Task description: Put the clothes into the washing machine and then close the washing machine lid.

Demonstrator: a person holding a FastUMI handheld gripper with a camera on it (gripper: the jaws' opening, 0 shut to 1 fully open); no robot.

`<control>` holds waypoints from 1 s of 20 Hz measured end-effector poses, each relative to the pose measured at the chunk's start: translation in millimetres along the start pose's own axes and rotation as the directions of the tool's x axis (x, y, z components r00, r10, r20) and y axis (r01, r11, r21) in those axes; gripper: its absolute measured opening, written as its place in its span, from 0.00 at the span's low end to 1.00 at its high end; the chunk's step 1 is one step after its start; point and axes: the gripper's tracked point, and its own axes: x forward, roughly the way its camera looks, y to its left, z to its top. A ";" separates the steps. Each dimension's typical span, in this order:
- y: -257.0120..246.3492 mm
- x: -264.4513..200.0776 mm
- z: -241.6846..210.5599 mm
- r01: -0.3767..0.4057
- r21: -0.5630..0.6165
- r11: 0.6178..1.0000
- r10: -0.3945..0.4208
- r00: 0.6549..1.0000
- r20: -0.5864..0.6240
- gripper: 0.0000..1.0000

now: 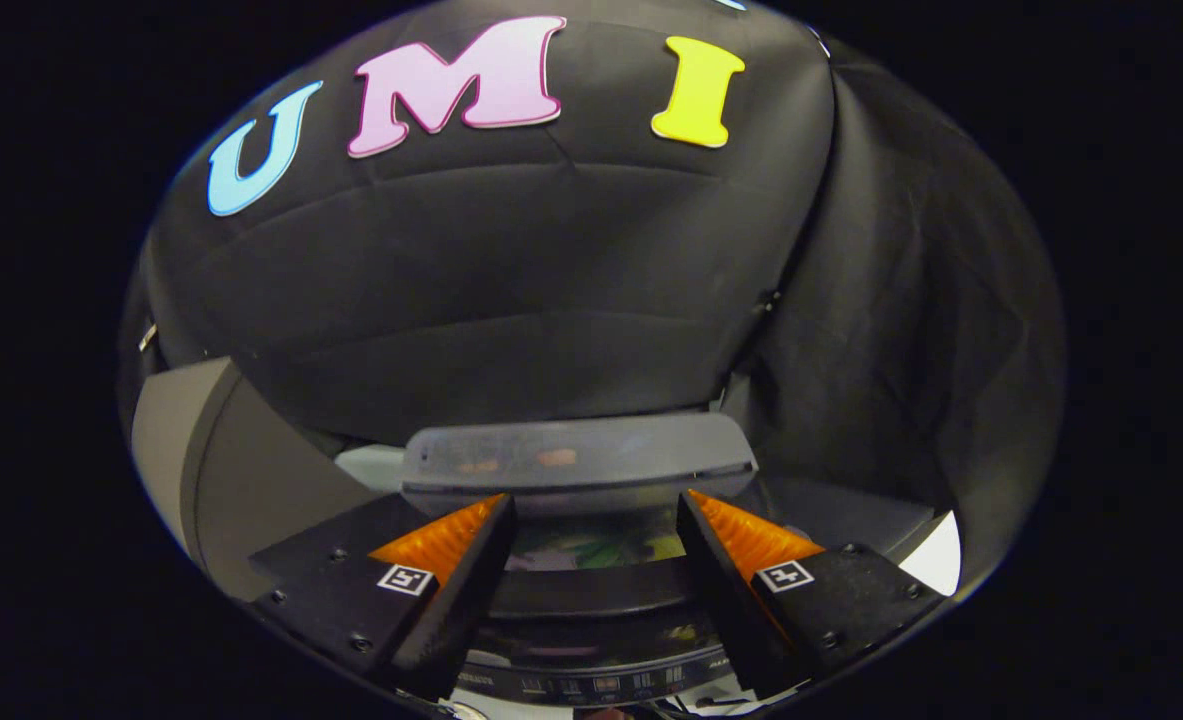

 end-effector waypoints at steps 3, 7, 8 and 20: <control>7.1 2.9 -40.3 -0.006 -0.035 0.999 0.004 0.997 -0.075 1.00; 6.9 6.9 -77.8 -0.011 -0.027 1.000 0.007 0.991 -0.134 0.99; 7.0 8.7 -81.4 -0.013 -0.021 1.000 0.010 0.990 -0.140 1.00; -2.5 23.7 -137.1 -0.015 0.003 1.000 0.015 0.975 -0.221 1.00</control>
